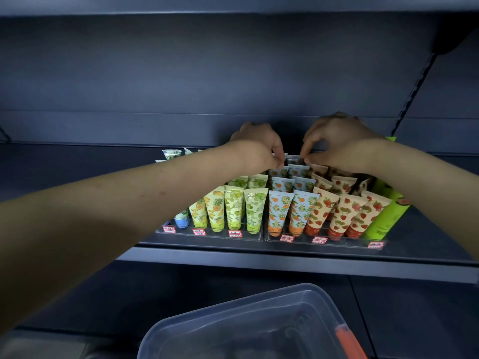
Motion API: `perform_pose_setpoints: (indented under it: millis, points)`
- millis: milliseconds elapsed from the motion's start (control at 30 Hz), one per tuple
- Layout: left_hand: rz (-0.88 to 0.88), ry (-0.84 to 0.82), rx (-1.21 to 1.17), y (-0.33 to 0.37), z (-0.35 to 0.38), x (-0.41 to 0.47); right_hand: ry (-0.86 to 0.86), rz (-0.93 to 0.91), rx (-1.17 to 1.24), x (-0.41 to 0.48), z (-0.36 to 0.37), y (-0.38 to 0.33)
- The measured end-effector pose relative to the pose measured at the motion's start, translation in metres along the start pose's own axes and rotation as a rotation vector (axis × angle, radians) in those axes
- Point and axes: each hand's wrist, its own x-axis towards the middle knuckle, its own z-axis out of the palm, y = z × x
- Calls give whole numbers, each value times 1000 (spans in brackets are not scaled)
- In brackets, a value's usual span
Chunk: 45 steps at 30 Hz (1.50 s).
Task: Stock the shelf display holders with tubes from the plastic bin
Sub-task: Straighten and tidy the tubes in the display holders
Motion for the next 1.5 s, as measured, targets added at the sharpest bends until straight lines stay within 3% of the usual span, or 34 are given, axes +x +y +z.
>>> perform_pose_setpoints:
  millis: [233,533,867,1500]
  points:
    - [97,77,-86,28,-3,-10,23,25,25,-30,-25,16]
    - [205,51,-49,68,19,-34,52,-44,97,-96,-32,29]
    - [164,49,79,66,36,-35,10,20,-38,-97,-5,30]
    - [124,38,11,64,41,-32,17,26,-57,-92,0,28]
